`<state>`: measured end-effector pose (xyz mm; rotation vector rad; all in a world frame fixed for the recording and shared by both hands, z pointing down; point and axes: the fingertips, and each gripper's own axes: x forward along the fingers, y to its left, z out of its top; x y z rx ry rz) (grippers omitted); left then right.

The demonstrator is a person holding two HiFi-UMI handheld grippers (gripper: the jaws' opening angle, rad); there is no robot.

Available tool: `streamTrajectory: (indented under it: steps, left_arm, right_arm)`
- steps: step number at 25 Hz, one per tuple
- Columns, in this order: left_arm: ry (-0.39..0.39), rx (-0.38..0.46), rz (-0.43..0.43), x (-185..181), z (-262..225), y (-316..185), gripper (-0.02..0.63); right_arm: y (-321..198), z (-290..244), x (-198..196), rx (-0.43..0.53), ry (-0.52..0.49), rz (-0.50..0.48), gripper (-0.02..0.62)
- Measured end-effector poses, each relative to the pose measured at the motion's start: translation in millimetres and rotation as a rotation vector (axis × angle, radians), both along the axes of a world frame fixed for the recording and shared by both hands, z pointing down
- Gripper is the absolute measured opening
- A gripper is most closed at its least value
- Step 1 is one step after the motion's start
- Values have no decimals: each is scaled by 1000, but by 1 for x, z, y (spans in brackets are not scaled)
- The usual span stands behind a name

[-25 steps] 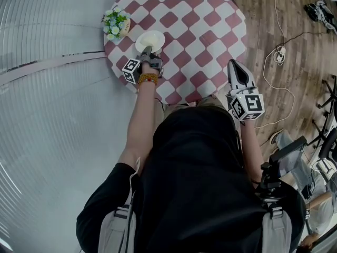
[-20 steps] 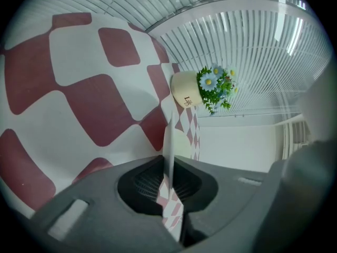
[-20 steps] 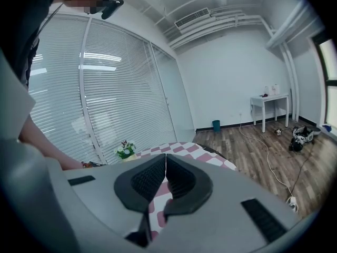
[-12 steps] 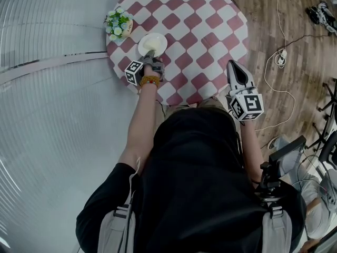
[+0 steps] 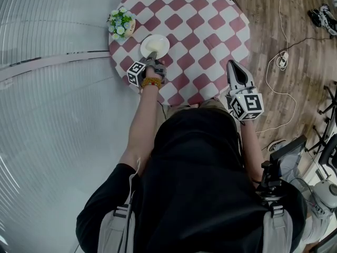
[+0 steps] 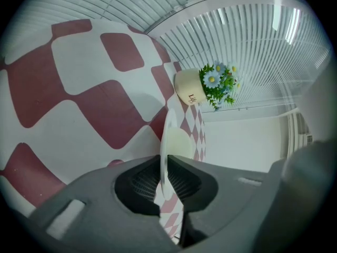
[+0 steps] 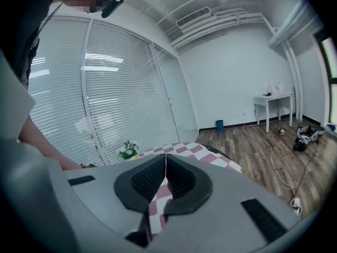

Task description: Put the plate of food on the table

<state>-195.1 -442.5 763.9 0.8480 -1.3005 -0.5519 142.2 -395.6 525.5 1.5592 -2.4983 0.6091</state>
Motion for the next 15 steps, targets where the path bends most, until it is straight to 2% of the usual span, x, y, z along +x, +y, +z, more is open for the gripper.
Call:
streamTrajectory:
  steps: [9, 15]
  left_arm:
    - [7, -37, 23, 7, 7, 15, 21]
    - [-14, -59, 40, 6, 11, 22, 37]
  right_arm:
    - [-1, -2, -2, 5, -6, -6, 11]
    - [-1, 0, -3, 3, -8, -11, 11]
